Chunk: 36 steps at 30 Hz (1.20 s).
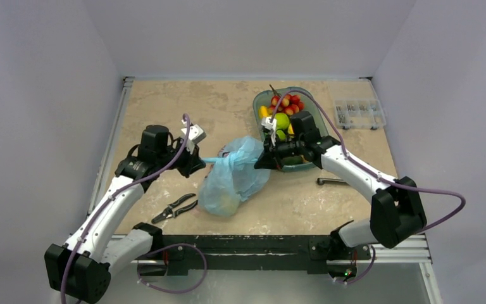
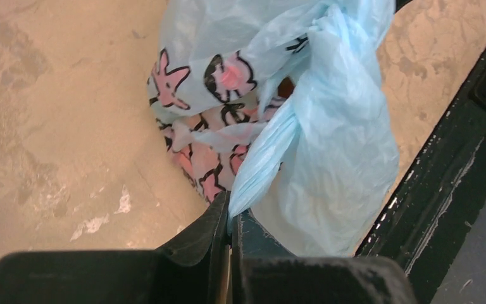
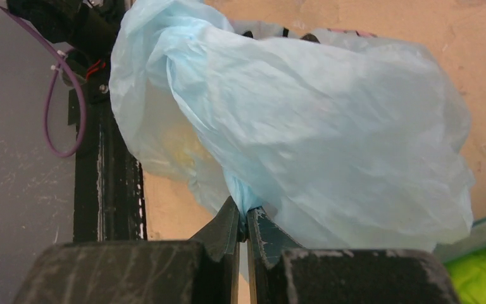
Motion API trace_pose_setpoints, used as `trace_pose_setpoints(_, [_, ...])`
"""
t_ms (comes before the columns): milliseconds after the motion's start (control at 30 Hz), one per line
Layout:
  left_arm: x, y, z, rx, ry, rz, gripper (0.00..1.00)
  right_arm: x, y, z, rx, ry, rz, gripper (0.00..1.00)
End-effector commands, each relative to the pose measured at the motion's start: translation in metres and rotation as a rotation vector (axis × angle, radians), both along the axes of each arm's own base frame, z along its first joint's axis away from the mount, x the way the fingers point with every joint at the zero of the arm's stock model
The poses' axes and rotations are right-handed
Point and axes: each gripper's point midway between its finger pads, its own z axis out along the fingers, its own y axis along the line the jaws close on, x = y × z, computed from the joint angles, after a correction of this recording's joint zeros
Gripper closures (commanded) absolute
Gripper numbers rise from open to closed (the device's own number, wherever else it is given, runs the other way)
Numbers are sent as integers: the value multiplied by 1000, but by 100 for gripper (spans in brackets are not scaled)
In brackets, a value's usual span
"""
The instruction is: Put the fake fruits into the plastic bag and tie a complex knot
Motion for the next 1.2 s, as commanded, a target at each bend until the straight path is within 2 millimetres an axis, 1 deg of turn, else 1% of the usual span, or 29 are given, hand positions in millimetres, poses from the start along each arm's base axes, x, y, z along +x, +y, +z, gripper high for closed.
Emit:
trace_pose_setpoints(0, [12,30,-21,72,73,155,100,2,-33,-17,-95,9,-22,100])
trace_pose_setpoints(100, [16,45,-33,91,122,235,100,5,-52,-31,-152,4,-35,100])
trace_pose_setpoints(167, [18,55,-44,106,153,280,100,7,-62,-38,-178,2,-41,100])
trace_pose_setpoints(267, [21,70,-59,127,194,356,100,8,-66,-43,-193,-4,-46,100])
trace_pose_setpoints(333, [28,80,-63,119,219,416,100,11,-65,-40,-190,-15,-42,100])
trace_pose_setpoints(367, [29,79,-59,104,238,411,100,15,-64,-35,-185,-24,-45,100])
trace_pose_setpoints(400, [30,74,-51,81,236,379,100,19,-60,-24,-166,-35,-48,100])
trace_pose_setpoints(467, [36,63,-21,31,165,322,100,27,-51,3,-115,-62,-48,100])
trace_pose_setpoints(500, [38,60,-6,19,118,299,100,29,-47,15,-97,-74,-41,100])
trace_pose_setpoints(533, [38,61,5,28,76,283,100,30,-45,26,-83,-88,-35,100])
trace_pose_setpoints(567, [39,64,10,41,48,275,100,30,-44,33,-77,-96,-32,100])
trace_pose_setpoints(600, [38,68,11,56,42,266,100,30,-45,34,-79,-97,-34,100])
trace_pose_setpoints(633, [36,71,8,67,54,252,100,30,-47,29,-99,-95,-40,100])
trace_pose_setpoints(667, [33,73,1,79,82,238,100,28,-51,18,-126,-94,-32,100])
trace_pose_setpoints(800, [27,82,-44,169,198,205,100,27,-70,-35,-247,-55,-18,100])
trace_pose_setpoints(867, [28,85,-59,195,219,200,100,30,-78,-54,-291,-58,-31,100])
trace_pose_setpoints(933, [31,92,-71,234,217,208,100,32,-85,-63,-323,-76,-37,100])
trace_pose_setpoints(1000, [33,100,-80,272,215,221,100,29,-92,-69,-346,-80,-33,100])
trace_pose_setpoints(1067, [34,103,-80,274,210,232,100,24,-96,-68,-358,-93,-13,100])
trace_pose_setpoints(1167, [35,102,-76,256,191,240,100,18,-101,-62,-371,-134,1,100])
